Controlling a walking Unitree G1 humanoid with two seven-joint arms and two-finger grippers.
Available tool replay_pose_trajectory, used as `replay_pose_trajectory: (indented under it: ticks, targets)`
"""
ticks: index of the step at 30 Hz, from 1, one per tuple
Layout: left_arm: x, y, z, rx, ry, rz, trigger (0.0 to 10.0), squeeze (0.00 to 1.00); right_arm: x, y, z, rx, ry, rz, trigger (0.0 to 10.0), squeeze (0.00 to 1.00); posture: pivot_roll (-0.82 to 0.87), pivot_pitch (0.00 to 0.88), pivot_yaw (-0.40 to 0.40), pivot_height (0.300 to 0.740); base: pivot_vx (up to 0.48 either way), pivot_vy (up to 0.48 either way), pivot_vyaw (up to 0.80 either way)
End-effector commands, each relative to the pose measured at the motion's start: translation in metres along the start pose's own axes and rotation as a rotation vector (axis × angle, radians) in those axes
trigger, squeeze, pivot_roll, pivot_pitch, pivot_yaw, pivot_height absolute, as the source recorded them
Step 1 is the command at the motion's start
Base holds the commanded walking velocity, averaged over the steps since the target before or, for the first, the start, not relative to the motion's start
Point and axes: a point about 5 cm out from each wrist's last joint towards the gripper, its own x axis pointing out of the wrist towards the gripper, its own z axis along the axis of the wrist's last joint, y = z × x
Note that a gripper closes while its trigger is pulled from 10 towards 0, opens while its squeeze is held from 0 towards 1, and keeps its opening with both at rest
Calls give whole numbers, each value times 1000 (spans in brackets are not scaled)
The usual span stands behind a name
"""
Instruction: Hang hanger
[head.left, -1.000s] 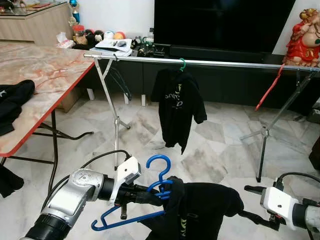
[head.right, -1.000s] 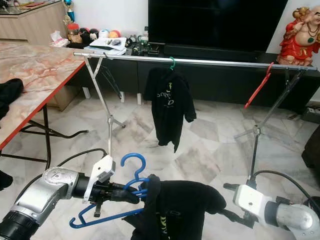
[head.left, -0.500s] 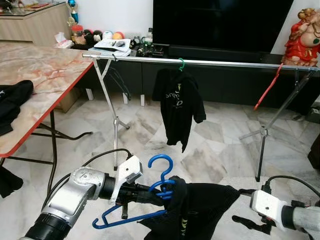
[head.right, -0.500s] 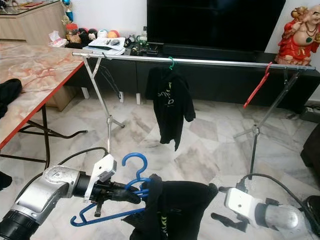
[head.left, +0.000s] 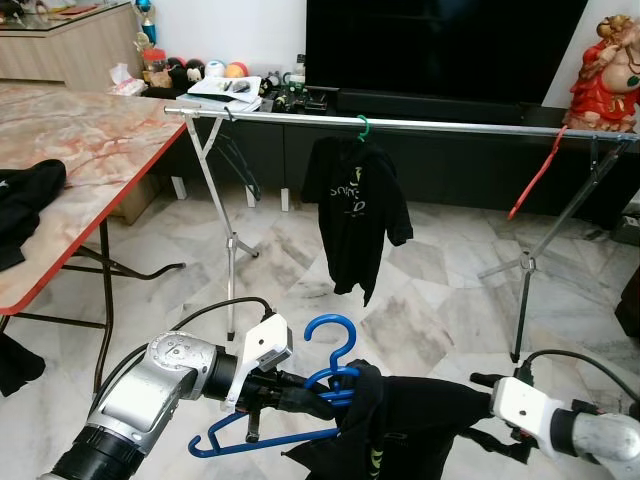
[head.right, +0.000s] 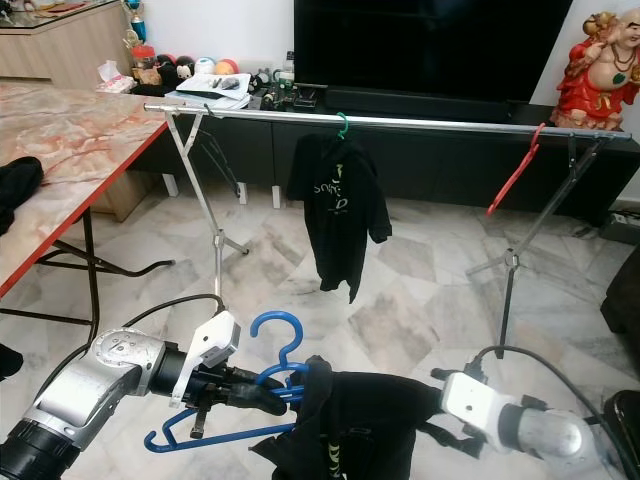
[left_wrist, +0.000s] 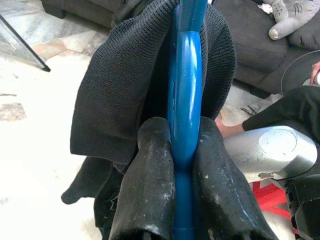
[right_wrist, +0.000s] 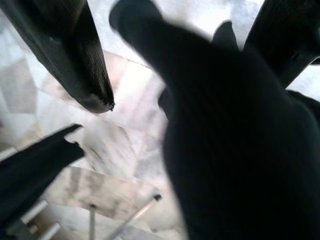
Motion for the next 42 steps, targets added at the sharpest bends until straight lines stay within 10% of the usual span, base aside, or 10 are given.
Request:
replay_pose_trajectory:
  ticks: [1, 11, 12, 14, 42]
  targets:
    - [1, -2, 12, 48, -26, -24, 0, 0, 0, 3, -1, 30, -12, 21, 10000, 0, 31, 60, -34, 740, 0, 0, 0]
    - [2, 0, 13, 50, -31, -18, 0, 0, 7, 21, -2, 94, -53, 144, 10000, 0, 40, 42, -32, 740, 0, 0, 0]
    - [3, 0, 13, 50, -34, -17, 0, 0, 9, 19, -1, 122, -73, 117, 5020, 0, 41, 43, -32, 740, 0, 0, 0]
    - [4, 0, 14, 51, -38, -17, 0, 0, 11, 20, 0, 165, -95, 111, 0, 0, 41, 43, -32, 740, 0, 0, 0]
    - [2, 1, 14, 48, -43, 0, 0, 0, 9, 16, -2, 176, -85, 59, 0, 0, 42, 62, -36, 740, 0, 0, 0]
